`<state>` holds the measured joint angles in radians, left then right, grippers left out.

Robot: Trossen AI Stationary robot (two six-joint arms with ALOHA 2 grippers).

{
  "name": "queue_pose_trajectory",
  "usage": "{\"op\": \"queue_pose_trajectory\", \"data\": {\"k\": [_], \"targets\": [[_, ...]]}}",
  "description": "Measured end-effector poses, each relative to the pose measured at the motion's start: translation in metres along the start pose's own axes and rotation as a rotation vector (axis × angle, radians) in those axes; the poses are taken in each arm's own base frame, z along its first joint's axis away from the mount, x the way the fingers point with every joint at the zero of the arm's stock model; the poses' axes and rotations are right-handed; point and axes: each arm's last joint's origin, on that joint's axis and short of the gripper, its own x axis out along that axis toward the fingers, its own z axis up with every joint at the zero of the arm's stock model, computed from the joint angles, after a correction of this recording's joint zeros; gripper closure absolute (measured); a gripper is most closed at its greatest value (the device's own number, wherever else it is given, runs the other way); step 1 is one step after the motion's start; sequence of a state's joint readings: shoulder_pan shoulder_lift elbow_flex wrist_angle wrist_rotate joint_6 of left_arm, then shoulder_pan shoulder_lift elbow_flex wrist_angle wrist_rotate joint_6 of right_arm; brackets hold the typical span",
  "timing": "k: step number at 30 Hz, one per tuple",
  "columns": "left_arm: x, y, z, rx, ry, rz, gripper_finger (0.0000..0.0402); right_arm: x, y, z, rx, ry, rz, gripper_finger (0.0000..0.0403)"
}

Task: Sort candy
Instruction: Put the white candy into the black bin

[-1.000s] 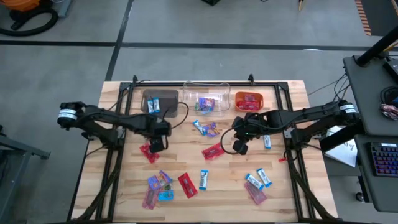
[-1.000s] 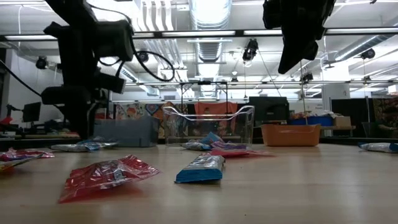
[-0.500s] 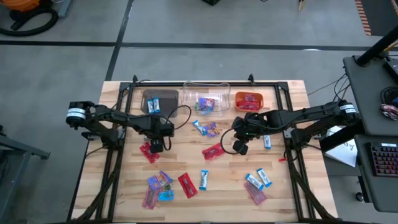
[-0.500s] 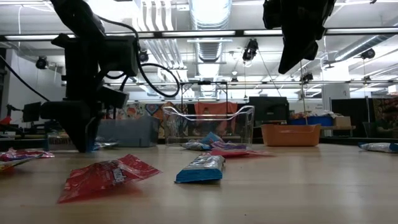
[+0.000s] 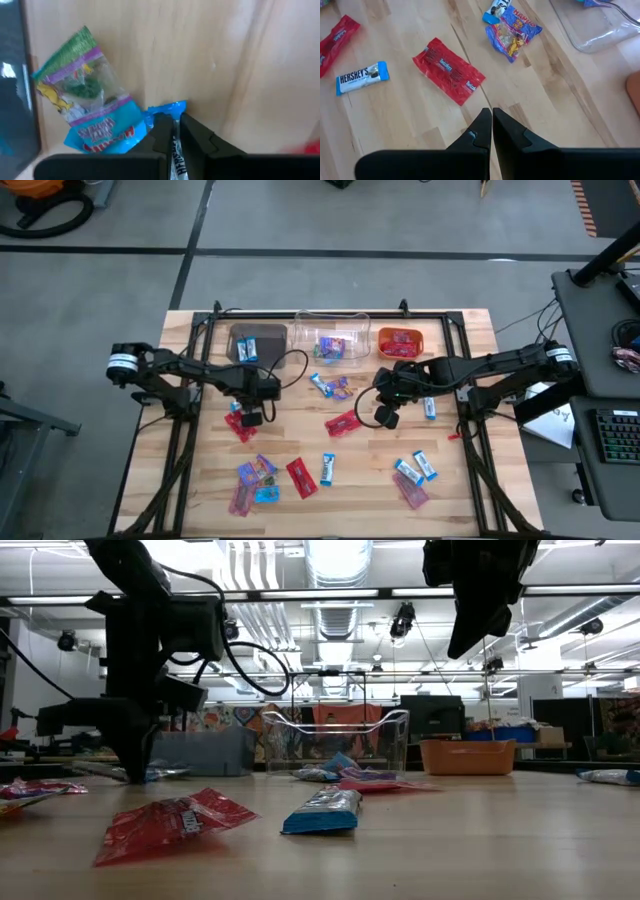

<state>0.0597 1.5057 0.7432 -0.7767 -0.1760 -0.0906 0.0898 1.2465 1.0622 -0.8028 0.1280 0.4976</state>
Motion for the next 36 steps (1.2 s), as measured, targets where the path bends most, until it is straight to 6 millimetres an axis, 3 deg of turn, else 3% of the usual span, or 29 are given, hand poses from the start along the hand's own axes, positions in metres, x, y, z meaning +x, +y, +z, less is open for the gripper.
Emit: {"op": "queue_pose_trajectory", "data": {"k": [8,15,20,23,28,36], "targets": [[-0.028,-0.001,0.011,0.038,0.036,-0.039,0.0400,0.000,0.000,0.000,0.000,0.000,0.000,0.0394],[-0.070,0.003,0.031,0.184,-0.123,-0.114,0.0401,0.000,0.000,0.000,0.000,0.001,0.000,0.0394],[-0.102,0.017,0.038,0.253,-0.253,-0.082,0.0402,0.000,0.000,0.000,0.000,0.002,0.004,0.0394],[-0.115,0.033,0.040,0.291,-0.281,0.023,0.0402,0.000,0.000,0.000,0.000,0.002,0.004,0.0394],[-0.119,0.070,0.041,0.294,-0.242,0.182,0.0401,0.000,0.000,0.000,0.002,0.002,0.004,0.0394],[-0.091,0.132,0.034,0.255,-0.175,0.175,0.0401,0.000,0.002,-0.001,0.008,0.003,0.008,0.0394]]}}
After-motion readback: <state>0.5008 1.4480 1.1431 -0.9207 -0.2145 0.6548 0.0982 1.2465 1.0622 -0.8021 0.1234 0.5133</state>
